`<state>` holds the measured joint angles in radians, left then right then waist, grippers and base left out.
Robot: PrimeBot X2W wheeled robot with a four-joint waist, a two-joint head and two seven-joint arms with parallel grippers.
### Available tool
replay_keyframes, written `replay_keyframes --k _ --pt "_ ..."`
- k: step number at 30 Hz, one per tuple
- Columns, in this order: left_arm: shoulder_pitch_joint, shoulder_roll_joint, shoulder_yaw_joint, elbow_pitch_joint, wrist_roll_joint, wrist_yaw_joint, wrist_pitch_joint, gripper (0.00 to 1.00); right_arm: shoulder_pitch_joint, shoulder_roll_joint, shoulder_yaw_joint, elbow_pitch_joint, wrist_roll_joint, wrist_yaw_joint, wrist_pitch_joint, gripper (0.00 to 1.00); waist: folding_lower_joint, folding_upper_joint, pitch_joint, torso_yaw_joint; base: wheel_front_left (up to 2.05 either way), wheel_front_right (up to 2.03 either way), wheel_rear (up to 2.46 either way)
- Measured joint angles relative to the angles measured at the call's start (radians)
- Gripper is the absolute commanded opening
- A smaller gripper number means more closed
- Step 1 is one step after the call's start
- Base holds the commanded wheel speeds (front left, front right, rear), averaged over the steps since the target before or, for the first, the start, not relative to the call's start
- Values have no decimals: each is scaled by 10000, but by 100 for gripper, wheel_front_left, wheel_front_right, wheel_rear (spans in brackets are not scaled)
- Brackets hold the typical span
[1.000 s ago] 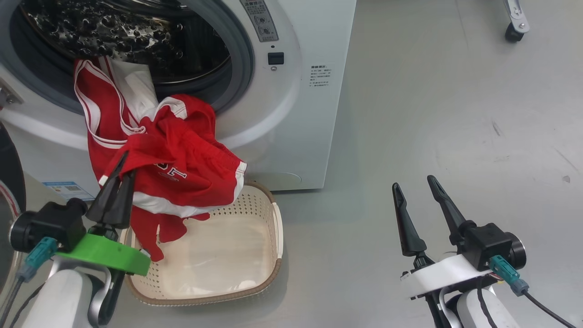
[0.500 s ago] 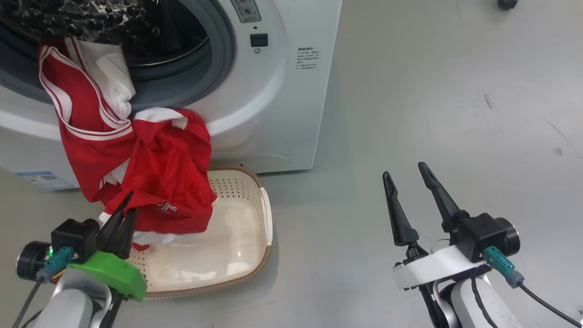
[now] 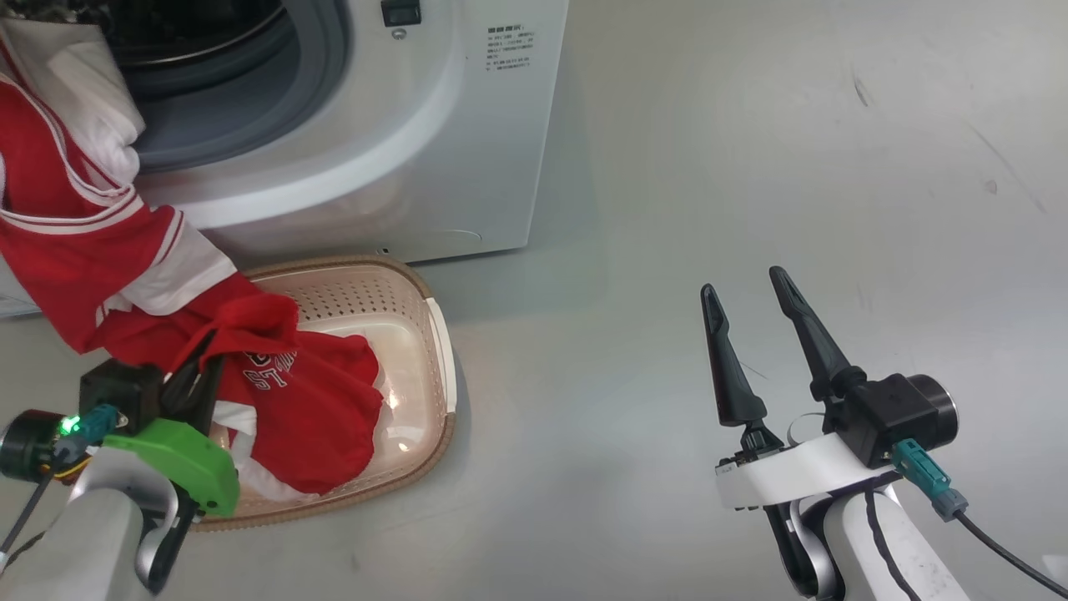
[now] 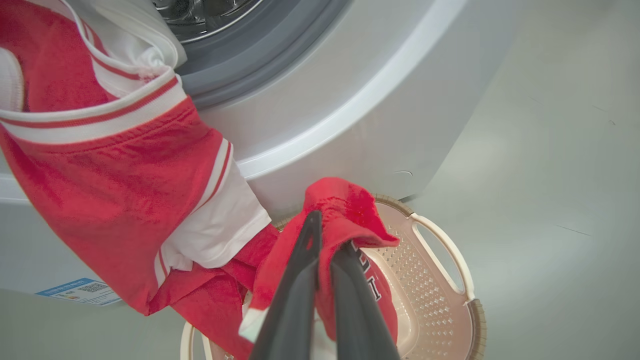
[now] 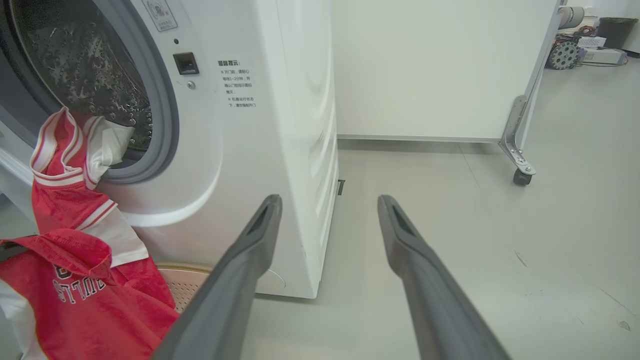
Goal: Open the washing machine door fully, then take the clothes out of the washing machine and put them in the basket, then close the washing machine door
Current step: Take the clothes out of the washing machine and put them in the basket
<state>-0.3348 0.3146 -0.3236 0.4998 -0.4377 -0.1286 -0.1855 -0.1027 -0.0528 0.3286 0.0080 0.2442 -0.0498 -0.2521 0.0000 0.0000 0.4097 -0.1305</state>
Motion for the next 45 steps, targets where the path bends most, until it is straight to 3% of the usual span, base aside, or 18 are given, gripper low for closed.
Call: replay_keyframes --k 11,20,21,22,35,45 --pt "-1028 207 -56 1354 0 0 176 0 -269 31 73 -435 -6 -245 0 100 1 0 1261 -567 0 0 0" --pt "-1468 31 -155 2617 -19 0 169 0 -495 36 58 -573 -21 -414 0 100 1 0 1998 -854 0 0 0" --pt "-1482 6 -150 2742 -25 0 161 36 -539 38 58 -573 -19 -424 0 100 1 0 2027 -864 0 0 0" --pt "-1492 -29 -163 2865 -25 0 151 100 -575 38 58 -571 -17 -426 0 100 2 0 2029 -867 0 0 0" --pt "-1999 -399 -665 3674 -104 0 -251 100 -741 36 -6 -412 0 -512 0 100 1 0 1572 -553 0 0 0" --pt "-2108 -913 -809 3400 -337 -2 -635 100 -939 35 -318 50 21 -508 0 100 0 0 675 -161 0 0 0"
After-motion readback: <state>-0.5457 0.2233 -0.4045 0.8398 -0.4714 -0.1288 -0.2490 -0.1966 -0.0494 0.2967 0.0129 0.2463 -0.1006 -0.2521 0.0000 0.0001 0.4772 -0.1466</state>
